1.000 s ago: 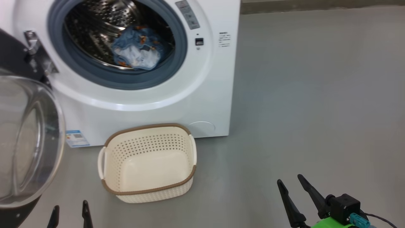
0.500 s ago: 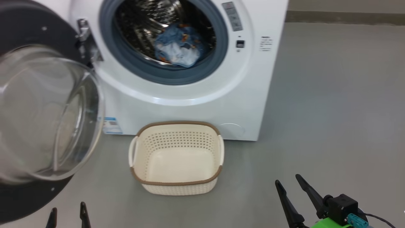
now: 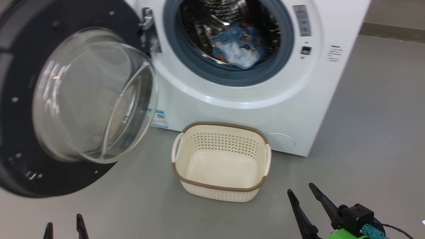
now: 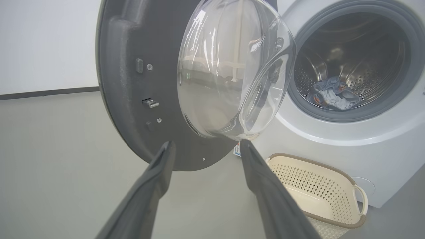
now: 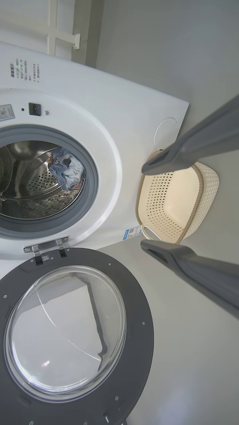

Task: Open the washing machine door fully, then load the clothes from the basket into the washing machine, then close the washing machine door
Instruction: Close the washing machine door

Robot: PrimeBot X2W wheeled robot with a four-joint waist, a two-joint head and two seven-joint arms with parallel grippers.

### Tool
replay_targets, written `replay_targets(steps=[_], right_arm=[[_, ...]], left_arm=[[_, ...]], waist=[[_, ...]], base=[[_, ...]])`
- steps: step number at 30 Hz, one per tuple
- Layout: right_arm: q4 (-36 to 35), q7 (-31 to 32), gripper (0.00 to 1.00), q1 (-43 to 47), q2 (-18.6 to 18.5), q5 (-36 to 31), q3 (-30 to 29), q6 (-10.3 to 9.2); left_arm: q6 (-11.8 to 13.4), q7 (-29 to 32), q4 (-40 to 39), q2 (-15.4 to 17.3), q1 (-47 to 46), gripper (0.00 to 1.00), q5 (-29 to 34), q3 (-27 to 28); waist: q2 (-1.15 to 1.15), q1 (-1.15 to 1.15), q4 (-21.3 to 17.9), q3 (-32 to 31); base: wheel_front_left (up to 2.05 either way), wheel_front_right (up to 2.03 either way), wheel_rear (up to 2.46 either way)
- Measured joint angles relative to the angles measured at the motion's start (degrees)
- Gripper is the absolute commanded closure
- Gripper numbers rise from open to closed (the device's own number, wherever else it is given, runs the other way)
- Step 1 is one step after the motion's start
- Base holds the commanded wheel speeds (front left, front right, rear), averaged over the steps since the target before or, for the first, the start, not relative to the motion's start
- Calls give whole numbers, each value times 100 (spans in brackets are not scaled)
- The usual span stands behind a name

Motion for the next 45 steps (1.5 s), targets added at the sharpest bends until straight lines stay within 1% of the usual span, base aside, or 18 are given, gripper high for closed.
replay_targets(steps=[2, 9, 17, 24, 44, 45], right_arm=[[0, 0, 0, 0, -2, -1, 1, 0], [-2, 0, 0, -1, -8, -102, 23, 0], [-1, 0, 0, -5, -36, -103, 45, 0], [21, 0, 0, -23, -63, -103, 111, 0], [40, 0, 0, -24, -90, -102, 112, 0], [41, 0, 0, -24, -90, -102, 111, 0]], left_arm=[[70, 0, -8, 0, 3, 0, -8, -7], [168, 0, -18, 0, 10, 0, -32, -73], [175, 0, -16, 0, 12, 0, -35, -71], [218, 0, -26, 0, 12, 0, -82, -68], [203, 1, -27, 0, 12, 0, -81, -66], [166, 0, -25, 0, 12, 52, -81, -66]], waist=[[0, 0, 145, 8], [0, 0, 612, 41], [0, 0, 974, 105], [0, 0, 1024, 168], [0, 0, 969, 134], [0, 0, 967, 130]], base=[[0, 0, 0], [0, 0, 0], [0, 0, 0], [0, 0, 0], [0, 0, 0], [0, 0, 0]])
